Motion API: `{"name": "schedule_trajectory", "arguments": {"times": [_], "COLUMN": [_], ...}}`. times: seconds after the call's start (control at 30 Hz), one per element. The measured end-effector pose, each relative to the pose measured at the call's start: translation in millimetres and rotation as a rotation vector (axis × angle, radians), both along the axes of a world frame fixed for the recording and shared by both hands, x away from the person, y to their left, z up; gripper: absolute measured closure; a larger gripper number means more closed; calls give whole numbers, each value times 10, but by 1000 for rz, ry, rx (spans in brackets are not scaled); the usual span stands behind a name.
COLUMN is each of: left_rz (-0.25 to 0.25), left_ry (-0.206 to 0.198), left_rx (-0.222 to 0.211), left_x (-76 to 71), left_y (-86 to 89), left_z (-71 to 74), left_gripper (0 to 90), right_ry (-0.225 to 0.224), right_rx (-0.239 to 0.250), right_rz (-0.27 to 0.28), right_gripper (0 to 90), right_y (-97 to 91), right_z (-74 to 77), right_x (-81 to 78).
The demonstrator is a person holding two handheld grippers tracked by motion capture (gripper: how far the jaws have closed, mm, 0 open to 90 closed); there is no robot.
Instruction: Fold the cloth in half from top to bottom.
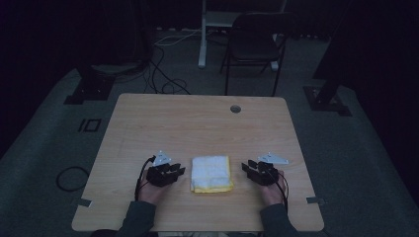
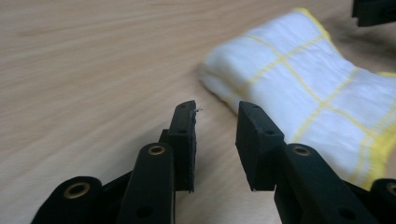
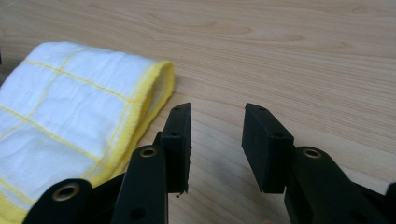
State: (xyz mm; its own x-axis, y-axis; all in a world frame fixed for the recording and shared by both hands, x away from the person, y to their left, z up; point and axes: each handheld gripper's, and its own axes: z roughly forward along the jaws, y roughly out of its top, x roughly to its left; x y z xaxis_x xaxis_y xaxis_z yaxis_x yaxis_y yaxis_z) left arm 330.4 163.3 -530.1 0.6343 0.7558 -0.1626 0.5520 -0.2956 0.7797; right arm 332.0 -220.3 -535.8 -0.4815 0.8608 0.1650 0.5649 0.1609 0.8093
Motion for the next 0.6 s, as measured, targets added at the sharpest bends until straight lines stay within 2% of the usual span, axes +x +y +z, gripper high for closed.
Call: {"name": "schedule_trajectory", "arguments": {"times": [0.23, 0.43, 0.6], "left_rz": [66, 118, 153], "left_ry": [-14, -32, -30], "left_rx": [7, 31, 44], "left_x": [75, 134, 177], "left_y": [149, 249, 302], "left_z": [7, -12, -35], "left_gripper": [659, 625, 615], "right_ry": [12, 18, 23], "right_rx": [-2, -5, -2], "right_rz": [-17, -40, -48], "right_gripper": [624, 624, 625], "right_y": [-50, -106, -132], "right_z": [-38, -65, -71], "right_x": [53, 94, 105]}}
